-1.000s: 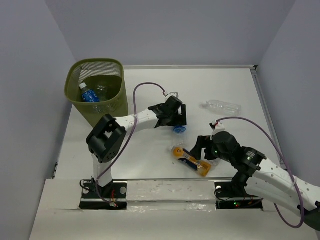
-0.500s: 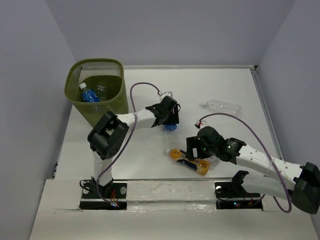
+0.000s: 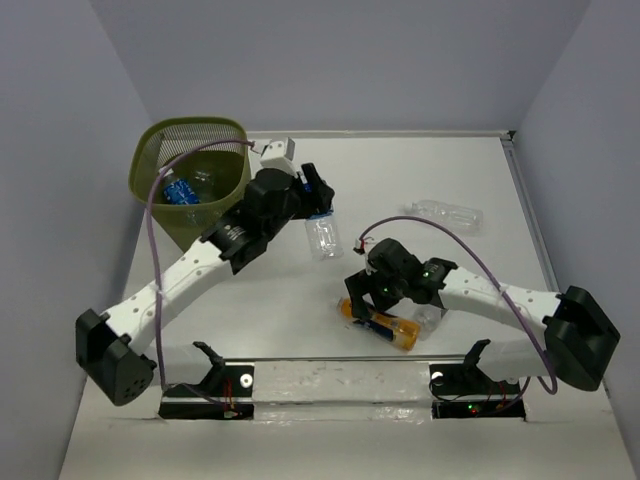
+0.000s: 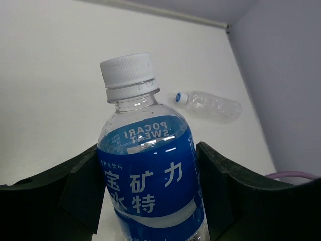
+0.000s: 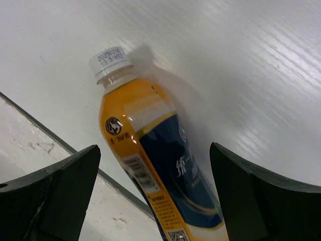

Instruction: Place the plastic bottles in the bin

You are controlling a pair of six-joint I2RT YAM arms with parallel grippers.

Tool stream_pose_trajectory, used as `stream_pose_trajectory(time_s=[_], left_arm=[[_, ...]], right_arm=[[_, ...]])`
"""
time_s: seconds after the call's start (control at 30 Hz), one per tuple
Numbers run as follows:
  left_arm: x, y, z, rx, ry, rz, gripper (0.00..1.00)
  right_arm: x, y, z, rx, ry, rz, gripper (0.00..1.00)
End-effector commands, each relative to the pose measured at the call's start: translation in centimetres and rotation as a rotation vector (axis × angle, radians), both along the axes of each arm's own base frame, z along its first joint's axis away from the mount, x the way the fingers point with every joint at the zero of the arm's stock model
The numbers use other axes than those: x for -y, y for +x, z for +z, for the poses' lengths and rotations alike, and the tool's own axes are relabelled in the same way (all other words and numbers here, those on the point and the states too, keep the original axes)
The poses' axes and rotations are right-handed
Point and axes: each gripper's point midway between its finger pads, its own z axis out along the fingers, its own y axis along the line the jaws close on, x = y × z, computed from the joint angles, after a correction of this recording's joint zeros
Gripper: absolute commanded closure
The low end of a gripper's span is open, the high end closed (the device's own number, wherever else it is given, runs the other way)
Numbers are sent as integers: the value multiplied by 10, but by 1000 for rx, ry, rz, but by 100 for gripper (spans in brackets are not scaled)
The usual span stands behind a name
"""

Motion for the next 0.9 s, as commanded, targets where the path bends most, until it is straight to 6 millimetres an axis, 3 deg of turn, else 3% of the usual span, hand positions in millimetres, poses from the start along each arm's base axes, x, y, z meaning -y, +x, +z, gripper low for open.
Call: stream_pose_trajectory(time_s=[0.0,0.07,0.13,0.2,0.23,0.27,0.3,0.37,0.4,0.43,0.6,0.63,0.7,0.73,0.87], left_arm=[[-53,-9,98,186,-65,107,55],[-77,-12,133,254,-88,160,55],[-118,-16,167,329,-84,248,55],[-151,-12,182,367,-59,339,55],[-171,-12,192,389,-46,422,54],[-184,-12,196,401,-32,475,54],[-209,-10,203,426,6,575,54],[-230,-8,211,446,31,669,53],[-240,-6,215,452,41,709,53],[-254,-6,219,461,58,777,53],[-280,15,220,479,102,956,53],[-283,18,220,477,116,977,53],[-290,37,207,447,155,1033,53],[-292,50,201,439,171,1062,53],[-300,74,187,411,225,1133,48]], right_arm=[[-29,3,7,22,33,144,5],[-32,5,-6,-13,-4,142,5],[-42,15,-8,-15,-10,140,11],[-48,20,-10,-20,-18,139,29],[-48,24,-14,-18,-34,122,49],[-51,26,-12,-13,-31,121,58],[-56,30,-4,-1,-16,118,66],[-60,34,11,25,14,113,71],[-63,35,22,40,39,113,72],[-67,37,46,77,90,111,72],[-74,36,135,208,282,115,72],[-75,35,164,250,342,119,72],[-78,35,194,294,402,124,73],[-81,36,222,334,455,128,73],[-93,47,272,414,538,123,73]])
